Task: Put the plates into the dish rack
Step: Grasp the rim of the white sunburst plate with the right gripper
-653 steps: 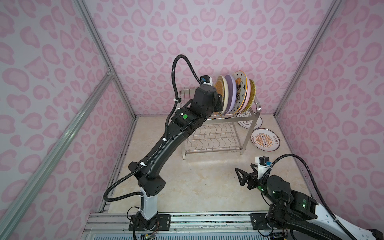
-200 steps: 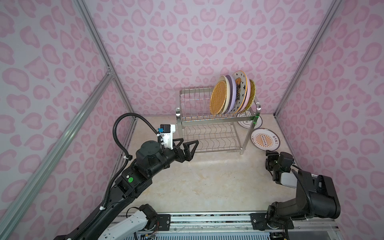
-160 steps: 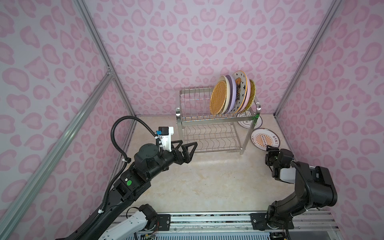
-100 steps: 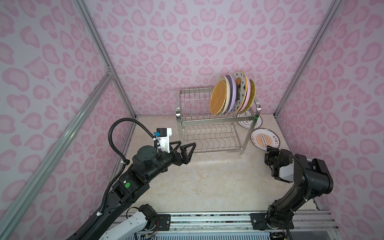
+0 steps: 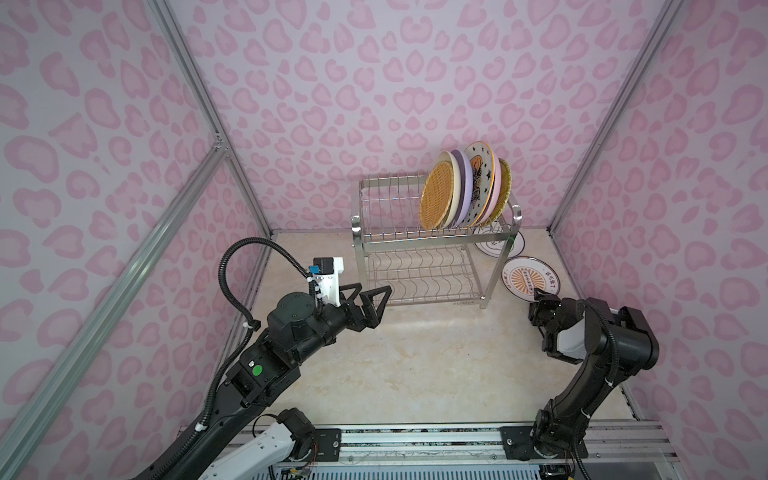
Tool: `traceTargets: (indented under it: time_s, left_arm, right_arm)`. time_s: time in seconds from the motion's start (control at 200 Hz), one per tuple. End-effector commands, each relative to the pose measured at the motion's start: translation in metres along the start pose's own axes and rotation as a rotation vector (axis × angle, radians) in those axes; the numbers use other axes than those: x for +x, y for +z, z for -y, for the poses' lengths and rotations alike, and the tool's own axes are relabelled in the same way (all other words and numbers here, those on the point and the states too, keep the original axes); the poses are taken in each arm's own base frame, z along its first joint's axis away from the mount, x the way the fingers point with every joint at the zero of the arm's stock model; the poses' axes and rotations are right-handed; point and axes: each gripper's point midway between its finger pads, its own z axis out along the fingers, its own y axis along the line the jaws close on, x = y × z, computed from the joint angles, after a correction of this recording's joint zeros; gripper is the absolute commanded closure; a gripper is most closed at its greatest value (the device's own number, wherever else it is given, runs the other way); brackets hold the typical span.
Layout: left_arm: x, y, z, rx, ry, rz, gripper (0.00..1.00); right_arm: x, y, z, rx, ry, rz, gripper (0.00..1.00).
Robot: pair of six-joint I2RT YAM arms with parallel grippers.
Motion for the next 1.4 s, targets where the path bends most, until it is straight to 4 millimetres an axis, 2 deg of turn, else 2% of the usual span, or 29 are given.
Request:
traceTargets:
  time_s: [0.0,0.14,0.265,0.605,0.811,1.081,1.231,1.396]
  left_arm:
    - [-0.007,-0.002,0.002,0.006,-0.004,0.037,0.01]
    - [-0.007,-0.001,0.001,0.003,-0.01,0.04,0.01]
    - [-0.006,0.0,0.0,0.003,-0.013,0.036,0.01]
    - [-0.005,0.001,-0.002,-0.003,-0.018,0.036,0.0]
    - [-0.005,0.0,-0.002,-0.005,-0.019,0.037,0.0]
    - [-0.007,-0.003,-0.003,-0.011,-0.023,0.049,0.0]
    - [-0.005,-0.002,-0.006,-0.02,-0.024,0.049,0.0]
    - [-0.004,0.0,-0.006,-0.024,-0.024,0.04,0.0]
  right_arm:
    - [-0.002,0.0,0.021,0.083,0.029,0.006,0.49]
    - [-0.003,0.0,0.027,0.124,0.032,0.009,0.51]
    - [-0.004,0.007,0.027,0.125,0.044,-0.004,0.58]
    - [-0.004,0.018,0.035,0.151,0.055,-0.027,0.64]
    - [-0.003,0.021,0.045,0.158,0.065,-0.034,0.74]
    - [-0.008,0.02,0.047,0.141,0.082,-0.04,0.86]
    - [-0.007,0.017,0.039,0.114,0.069,-0.047,0.93]
    - [-0.008,0.002,0.021,0.089,0.009,-0.032,1.0]
